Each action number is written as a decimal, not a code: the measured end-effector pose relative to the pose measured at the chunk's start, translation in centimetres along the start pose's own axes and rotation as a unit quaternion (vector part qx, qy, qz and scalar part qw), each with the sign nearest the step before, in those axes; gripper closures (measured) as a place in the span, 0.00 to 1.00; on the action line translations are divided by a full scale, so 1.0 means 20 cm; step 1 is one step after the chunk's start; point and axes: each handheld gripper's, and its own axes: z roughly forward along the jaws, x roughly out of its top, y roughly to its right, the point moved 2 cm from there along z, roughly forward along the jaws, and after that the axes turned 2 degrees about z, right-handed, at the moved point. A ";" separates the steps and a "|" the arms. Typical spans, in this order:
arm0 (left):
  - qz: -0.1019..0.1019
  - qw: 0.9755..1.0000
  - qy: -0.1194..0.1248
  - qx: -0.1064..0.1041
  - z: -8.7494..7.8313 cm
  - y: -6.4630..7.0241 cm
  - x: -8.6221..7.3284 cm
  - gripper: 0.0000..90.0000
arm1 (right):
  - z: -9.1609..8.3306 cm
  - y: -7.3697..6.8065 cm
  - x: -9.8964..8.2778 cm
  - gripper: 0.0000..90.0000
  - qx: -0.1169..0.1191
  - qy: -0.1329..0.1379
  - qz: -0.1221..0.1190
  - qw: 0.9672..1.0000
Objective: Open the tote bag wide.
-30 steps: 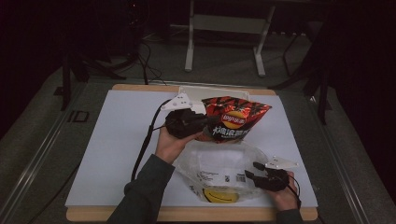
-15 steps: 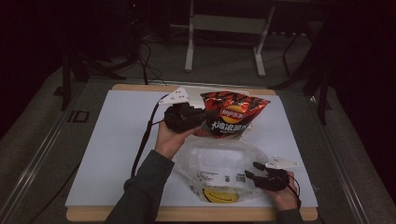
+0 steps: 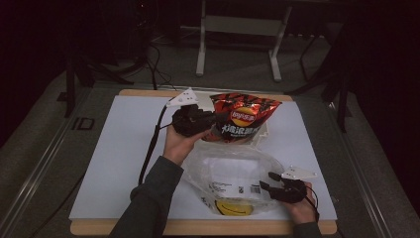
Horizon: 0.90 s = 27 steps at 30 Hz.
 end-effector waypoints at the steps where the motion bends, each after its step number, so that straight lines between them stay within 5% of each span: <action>1: -0.002 1.000 0.000 0.001 0.00 -0.01 0.00 0.99 | 0.00 0.00 0.00 0.49 0.000 0.000 0.000 1.000; 16: -0.014 1.000 -0.002 0.016 0.01 -0.09 -0.02 0.99 | 0.00 0.00 0.00 0.49 0.000 -0.001 0.000 1.000; 27: -0.002 1.000 -0.003 0.019 0.04 -0.11 0.02 0.99 | 0.00 0.00 0.00 0.49 0.000 0.000 0.000 1.000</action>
